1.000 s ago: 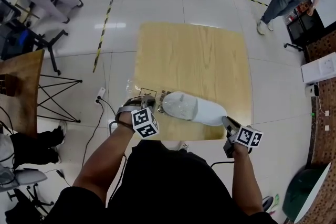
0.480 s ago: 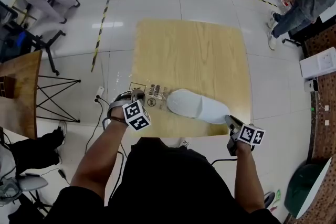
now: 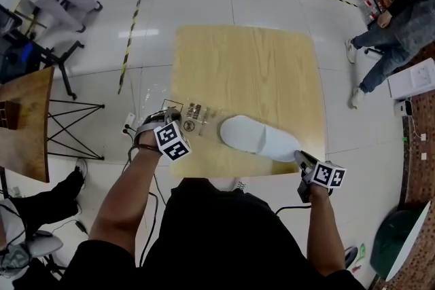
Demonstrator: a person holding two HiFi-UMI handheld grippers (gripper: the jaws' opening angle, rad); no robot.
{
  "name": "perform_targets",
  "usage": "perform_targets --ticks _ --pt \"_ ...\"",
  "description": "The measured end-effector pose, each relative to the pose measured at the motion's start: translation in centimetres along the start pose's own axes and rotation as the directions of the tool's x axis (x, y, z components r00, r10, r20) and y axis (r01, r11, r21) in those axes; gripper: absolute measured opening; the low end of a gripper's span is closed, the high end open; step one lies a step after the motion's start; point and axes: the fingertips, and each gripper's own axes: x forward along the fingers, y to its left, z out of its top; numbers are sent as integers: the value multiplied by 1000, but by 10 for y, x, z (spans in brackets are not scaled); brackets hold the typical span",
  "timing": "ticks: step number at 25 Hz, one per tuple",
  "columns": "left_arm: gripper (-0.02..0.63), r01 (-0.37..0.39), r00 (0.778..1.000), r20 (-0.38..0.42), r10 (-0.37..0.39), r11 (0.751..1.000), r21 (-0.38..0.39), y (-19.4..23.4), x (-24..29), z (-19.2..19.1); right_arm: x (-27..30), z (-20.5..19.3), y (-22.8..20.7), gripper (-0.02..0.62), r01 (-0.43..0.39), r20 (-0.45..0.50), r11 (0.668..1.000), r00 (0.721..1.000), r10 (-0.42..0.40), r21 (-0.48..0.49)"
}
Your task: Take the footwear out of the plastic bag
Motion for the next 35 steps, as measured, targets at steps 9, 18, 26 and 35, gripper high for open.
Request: perform_targets --ticks 9,18,26,35 --pt "14 -76 995 -61 73 996 -49 39 1 -28 -3 -7 -3 61 3 -34 999 999 -5 -51" --pt "11 -165 985 -83 154 976 -144 89 -9 -27 0 -14 7 58 -31 -68 997 997 26 -75" --pt "11 -89 989 105 108 981 -171 74 -9 88 27 -27 46 58 -89 -102 992 992 80 -87" --pt "11 15 986 164 -11 1000 -23 12 18 174 50 -35 74 58 -112 -112 990 988 102 -81"
